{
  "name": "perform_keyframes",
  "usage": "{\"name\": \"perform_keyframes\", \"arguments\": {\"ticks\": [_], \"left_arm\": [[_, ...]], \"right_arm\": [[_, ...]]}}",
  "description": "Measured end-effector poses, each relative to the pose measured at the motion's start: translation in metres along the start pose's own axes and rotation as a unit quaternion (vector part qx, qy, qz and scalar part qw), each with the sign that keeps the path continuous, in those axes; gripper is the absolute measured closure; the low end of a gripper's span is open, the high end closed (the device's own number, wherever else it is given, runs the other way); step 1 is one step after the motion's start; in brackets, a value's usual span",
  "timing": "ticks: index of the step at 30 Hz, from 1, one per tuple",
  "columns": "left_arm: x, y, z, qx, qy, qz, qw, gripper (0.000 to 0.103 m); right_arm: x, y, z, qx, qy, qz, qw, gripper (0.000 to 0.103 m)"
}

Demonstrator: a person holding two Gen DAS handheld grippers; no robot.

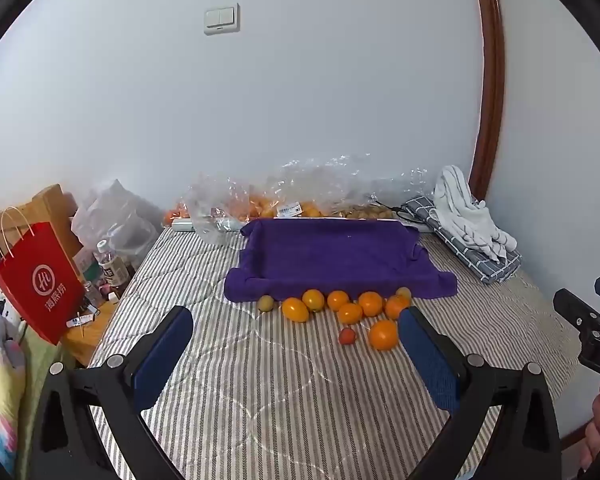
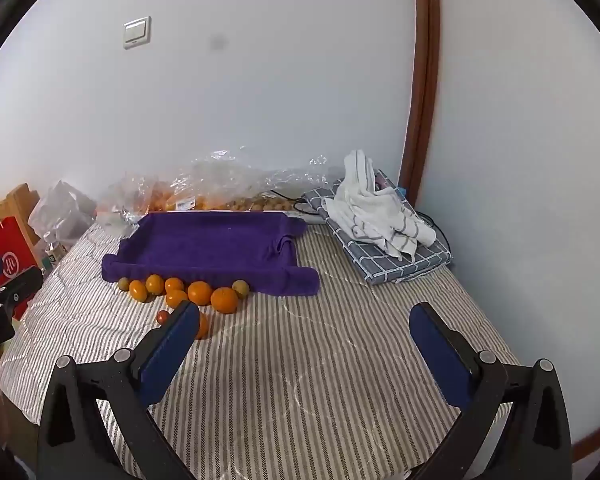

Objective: Organize fruits

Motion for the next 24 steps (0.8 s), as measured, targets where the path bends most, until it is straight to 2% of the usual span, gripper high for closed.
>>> {"name": "perform_keyframes", "arguments": {"ticks": [9,24], "left_arm": [[-0.005,0.003,-0.001,0.000,-0.001,0.005,1.0000,0.000],[-0.003,0.006,0.004,-0.006,0.000,0.008,0.9999,0.000]], "right_arm": [[0.000,0.014,0.007,0.002,0.005,-0.003,1.000,0.000],[-0.003,0.002,0.009,-0.004,0.004,-0.002,1.000,0.000]]}}
Point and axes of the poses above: each gripper's, at about its wrist camera, not at the fingertips, and x roughly the way its jaws point, y to its right, z to its underside, the point moved 7 cm from there along x, roughly the way its jaws point, and after that the axes turned 9 degrees about z, right-handed, at the moved point
